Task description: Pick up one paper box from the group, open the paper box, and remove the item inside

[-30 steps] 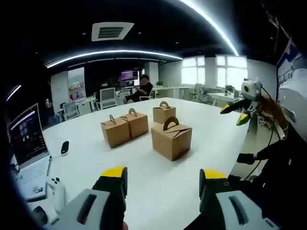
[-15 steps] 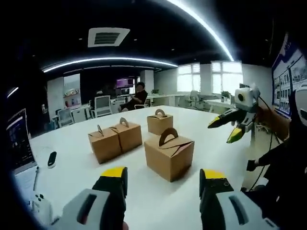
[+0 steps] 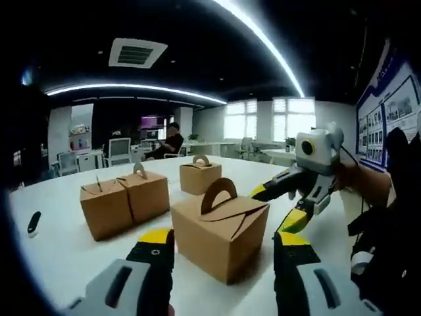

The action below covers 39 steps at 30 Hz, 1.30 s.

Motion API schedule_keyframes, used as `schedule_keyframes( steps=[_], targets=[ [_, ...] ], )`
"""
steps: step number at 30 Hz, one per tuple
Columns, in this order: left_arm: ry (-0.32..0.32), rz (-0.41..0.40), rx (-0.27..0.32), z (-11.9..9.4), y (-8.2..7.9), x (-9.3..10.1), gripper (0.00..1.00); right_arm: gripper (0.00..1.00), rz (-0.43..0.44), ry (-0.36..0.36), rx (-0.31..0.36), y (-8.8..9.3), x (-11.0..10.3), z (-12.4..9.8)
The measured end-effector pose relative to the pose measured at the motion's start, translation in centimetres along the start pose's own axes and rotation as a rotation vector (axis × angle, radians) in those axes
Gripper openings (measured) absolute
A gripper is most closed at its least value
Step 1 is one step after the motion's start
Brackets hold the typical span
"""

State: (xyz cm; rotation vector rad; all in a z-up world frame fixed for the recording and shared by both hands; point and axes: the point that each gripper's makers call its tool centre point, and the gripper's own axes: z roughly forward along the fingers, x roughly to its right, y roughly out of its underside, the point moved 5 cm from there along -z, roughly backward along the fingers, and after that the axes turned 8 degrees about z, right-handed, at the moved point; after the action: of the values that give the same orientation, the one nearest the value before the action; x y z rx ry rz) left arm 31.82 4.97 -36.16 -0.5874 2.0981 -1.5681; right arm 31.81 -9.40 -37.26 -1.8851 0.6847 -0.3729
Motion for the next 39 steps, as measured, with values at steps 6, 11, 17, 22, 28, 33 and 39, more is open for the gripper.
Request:
schedule_keyframes(
  steps=[6, 11, 17, 22, 28, 33, 39],
  targets=[
    [0.016, -0.005, 0.016, 1.2, -0.1, 0.5, 0.55, 0.51, 0.006, 0.052, 0.03, 0.3, -0.4, 0.9],
    [-0.001, -0.008, 0.019, 1.3, -0.1, 0.1, 0.53, 0.43, -0.018, 0.135, 0.06, 0.5, -0.6, 0.9],
    [-0.006, 0.001, 0.014, 1.1, -0.2, 0.7, 0.53, 0.42, -0.046, 0.147, 0.051, 0.6, -1.0, 0.5],
    [-0.007, -0.003, 0.013, 0.4, -0.1, 1.0, 0.53, 0.41, -0.031, 0.107, 0.054, 0.8, -1.2, 0.1],
    [-0.011, -0.004, 0.014, 0.0, 0.0, 1.3, 0.54, 0.42, -0.03, 0.086, 0.046, 0.7, -1.6, 0.1],
    [-0.01, -0.005, 0.012, -0.1, 0.0, 1.1, 0.55, 0.43, -0.004, 0.077, 0.059, 0.6, -1.6, -0.1],
    [-0.006, 0.015, 0.018, -0.9, -0.2, 1.3, 0.6, 0.45, 0.029, 0.055, 0.093, 0.2, -1.8, -0.9]
  ],
)
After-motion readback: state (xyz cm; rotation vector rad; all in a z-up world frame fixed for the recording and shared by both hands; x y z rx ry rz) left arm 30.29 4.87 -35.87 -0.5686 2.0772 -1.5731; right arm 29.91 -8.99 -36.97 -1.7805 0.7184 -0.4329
